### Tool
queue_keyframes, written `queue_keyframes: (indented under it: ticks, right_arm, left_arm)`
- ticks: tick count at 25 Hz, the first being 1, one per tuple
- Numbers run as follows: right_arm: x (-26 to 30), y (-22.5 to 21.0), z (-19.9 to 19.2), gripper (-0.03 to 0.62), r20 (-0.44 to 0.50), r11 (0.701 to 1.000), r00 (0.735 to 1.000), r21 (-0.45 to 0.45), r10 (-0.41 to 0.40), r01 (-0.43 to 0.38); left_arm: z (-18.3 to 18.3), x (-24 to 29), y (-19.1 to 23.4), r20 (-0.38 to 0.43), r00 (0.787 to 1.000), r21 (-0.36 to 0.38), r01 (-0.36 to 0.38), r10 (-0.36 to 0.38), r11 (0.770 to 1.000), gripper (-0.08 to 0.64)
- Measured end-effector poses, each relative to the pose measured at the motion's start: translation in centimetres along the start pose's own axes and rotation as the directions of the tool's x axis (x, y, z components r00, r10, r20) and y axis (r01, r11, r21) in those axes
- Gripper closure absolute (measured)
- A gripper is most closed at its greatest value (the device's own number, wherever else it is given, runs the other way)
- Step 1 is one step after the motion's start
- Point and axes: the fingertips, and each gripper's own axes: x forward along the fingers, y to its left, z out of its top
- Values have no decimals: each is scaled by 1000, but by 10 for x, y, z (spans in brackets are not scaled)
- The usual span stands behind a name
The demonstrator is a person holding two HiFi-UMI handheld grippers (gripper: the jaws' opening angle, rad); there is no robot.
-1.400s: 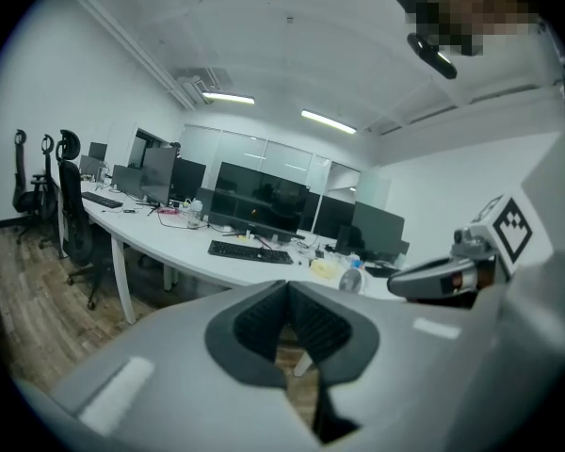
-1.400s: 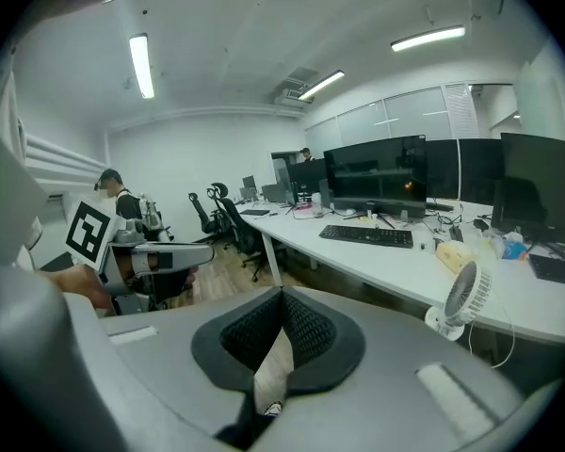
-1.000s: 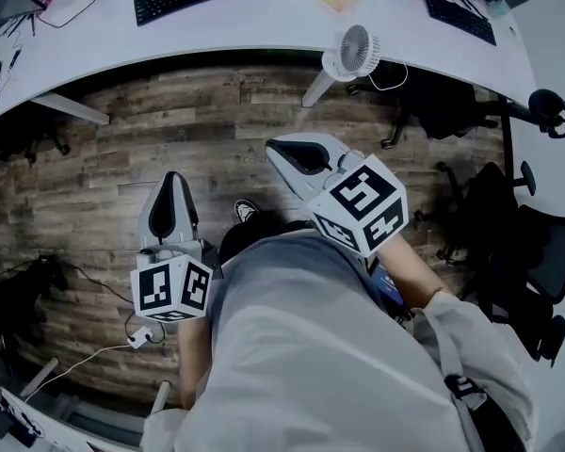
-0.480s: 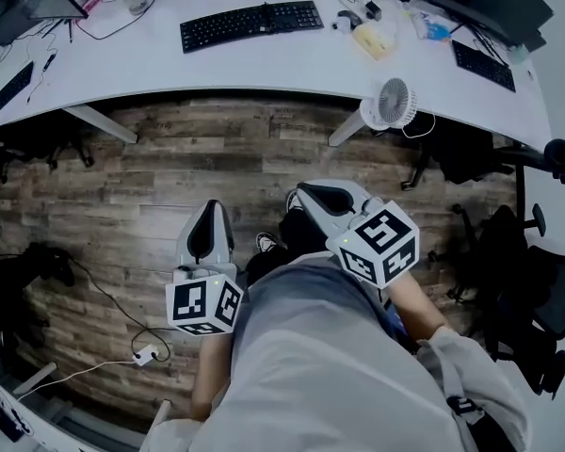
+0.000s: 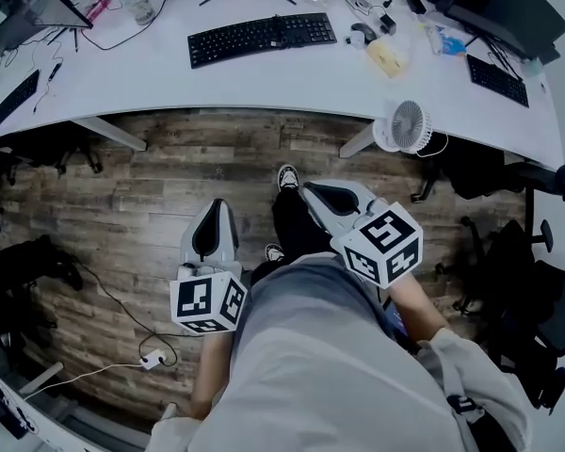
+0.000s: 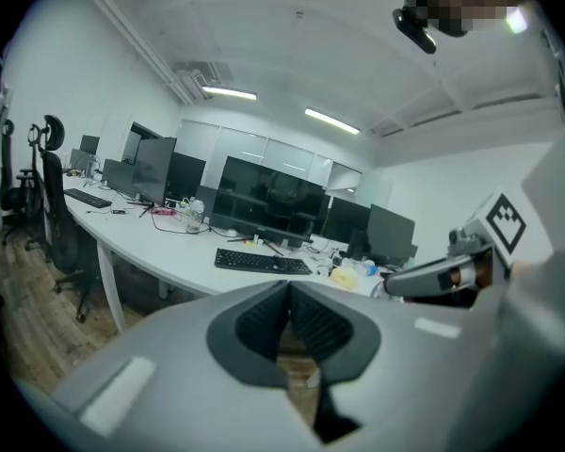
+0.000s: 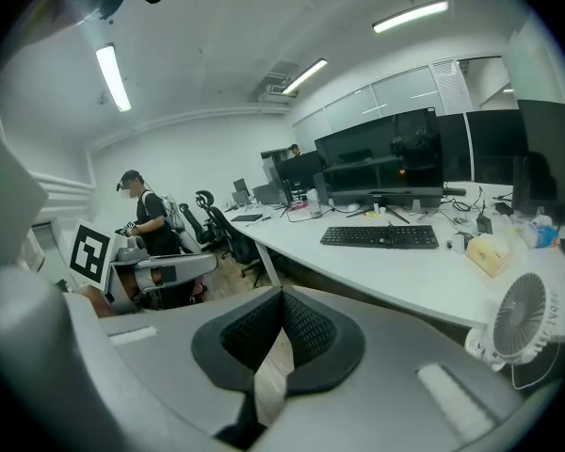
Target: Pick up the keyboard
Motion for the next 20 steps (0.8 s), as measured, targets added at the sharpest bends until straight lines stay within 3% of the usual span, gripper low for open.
queue_keyframes:
  ticks: [20]
  right_arm:
    - [109,-143,88,597,-35,999,999,32,3,-2]
  left_arm:
    - [69,183,40,-41,999,11,2,-2,1000,560]
